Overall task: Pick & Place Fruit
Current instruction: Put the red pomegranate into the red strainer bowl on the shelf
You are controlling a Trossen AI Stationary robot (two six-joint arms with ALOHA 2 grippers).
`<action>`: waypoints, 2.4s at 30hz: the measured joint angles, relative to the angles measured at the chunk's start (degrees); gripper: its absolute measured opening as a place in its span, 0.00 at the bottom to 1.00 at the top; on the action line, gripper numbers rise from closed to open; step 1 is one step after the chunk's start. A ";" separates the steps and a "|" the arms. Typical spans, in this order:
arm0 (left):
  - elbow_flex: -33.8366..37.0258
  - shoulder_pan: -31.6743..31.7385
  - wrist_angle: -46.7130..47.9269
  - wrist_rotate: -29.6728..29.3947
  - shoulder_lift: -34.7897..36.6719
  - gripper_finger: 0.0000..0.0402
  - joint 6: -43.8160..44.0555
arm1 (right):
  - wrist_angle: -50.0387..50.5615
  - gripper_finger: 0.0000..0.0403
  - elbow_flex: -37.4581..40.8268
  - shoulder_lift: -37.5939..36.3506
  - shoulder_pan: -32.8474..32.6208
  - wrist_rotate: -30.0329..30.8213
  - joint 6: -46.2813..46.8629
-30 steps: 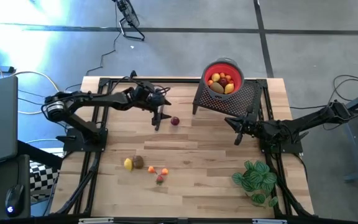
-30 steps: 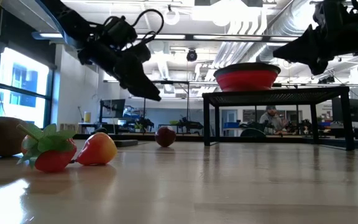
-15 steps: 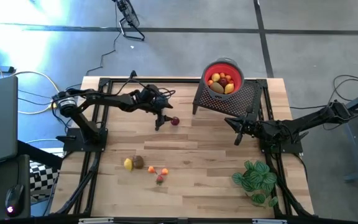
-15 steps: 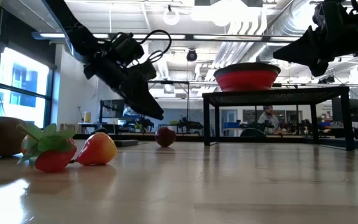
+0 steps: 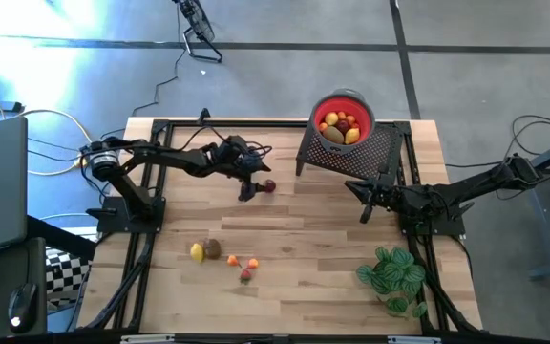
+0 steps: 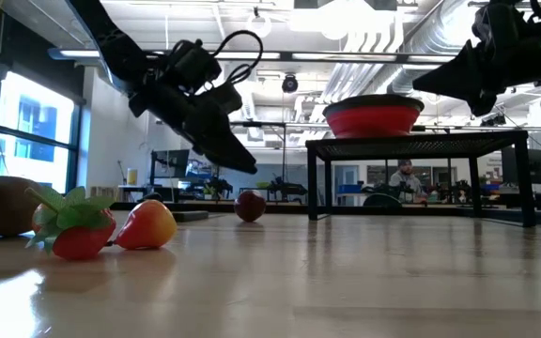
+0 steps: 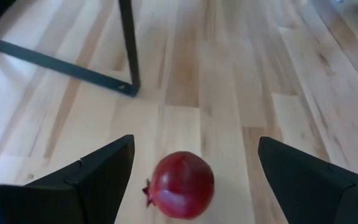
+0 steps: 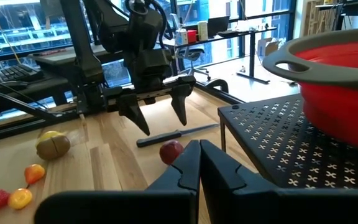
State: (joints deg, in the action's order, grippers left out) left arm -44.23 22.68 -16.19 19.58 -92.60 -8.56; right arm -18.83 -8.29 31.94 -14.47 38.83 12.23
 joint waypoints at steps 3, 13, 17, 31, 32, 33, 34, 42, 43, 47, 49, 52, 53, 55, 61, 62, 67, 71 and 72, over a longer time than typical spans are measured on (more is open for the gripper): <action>0.00 0.07 -0.28 -1.57 0.00 0.84 0.03 | 0.24 0.01 0.00 0.00 -0.01 -0.01 0.00; 0.00 0.15 -0.21 -4.46 0.00 0.84 0.05 | 0.28 0.01 0.00 0.00 0.01 -0.01 0.00; 0.00 0.15 -0.19 -4.46 0.00 0.84 0.28 | 0.28 0.01 0.00 0.00 0.00 -0.01 0.00; 0.00 0.15 0.05 -4.45 0.00 0.84 1.74 | 0.28 0.01 0.00 0.00 -0.01 -0.01 0.02; 0.00 0.15 0.07 -4.44 0.00 0.84 1.98 | 0.28 0.01 0.00 0.00 0.01 -0.01 0.02; 0.00 0.15 0.06 -4.46 0.00 0.84 2.57 | 0.28 0.01 0.00 0.00 0.01 -0.01 0.02; 0.00 0.15 0.07 -4.44 0.00 0.84 2.98 | 0.28 0.01 0.00 0.00 -0.01 -0.01 0.02; 0.00 0.15 1.98 -4.44 0.02 0.84 3.42 | 0.28 0.01 0.00 0.00 0.01 -0.01 0.02; 0.00 0.15 2.17 -4.44 0.02 0.84 3.42 | 0.28 0.01 0.00 0.00 -0.01 -0.01 0.02; 0.00 0.15 2.80 -4.44 0.02 0.84 3.39 | 0.28 0.01 0.00 0.13 0.00 -0.01 0.02; 0.00 0.15 2.75 -4.44 0.02 0.84 3.39 | 0.26 0.01 0.00 0.13 0.01 -0.01 0.02; 0.00 0.15 2.75 -4.44 0.02 0.84 3.39 | 0.26 0.01 0.00 0.13 0.01 -0.01 0.02; 0.00 0.15 2.60 -4.50 -0.16 0.84 3.34 | 0.26 0.01 0.00 0.13 0.01 -0.01 0.02; 0.00 0.15 1.96 -4.82 -1.05 0.84 3.22 | 0.26 0.01 0.00 0.14 0.00 -0.03 0.02; 0.04 0.15 -0.89 -5.08 -4.90 0.84 4.35 | 0.30 0.01 0.00 0.15 0.01 -0.03 0.26; 0.02 0.15 -1.08 -5.08 -5.40 0.84 4.38 | 0.41 0.01 0.00 0.15 -0.01 -0.08 0.26; 0.02 0.15 -1.74 -5.05 -6.79 0.84 4.41 | 0.48 0.01 0.00 0.15 -0.01 -0.05 0.26; 0.04 0.15 -2.16 -5.01 -7.42 0.84 4.37 | 0.52 0.01 0.00 0.15 0.00 -0.03 0.26; 0.04 0.15 -2.06 -4.98 -7.49 0.84 4.36 | 0.56 0.01 0.00 0.15 0.00 -0.01 0.26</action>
State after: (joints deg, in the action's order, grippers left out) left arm -44.18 22.83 -18.25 14.60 -100.09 -4.20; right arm -18.26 -8.29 32.10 -14.47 38.82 12.49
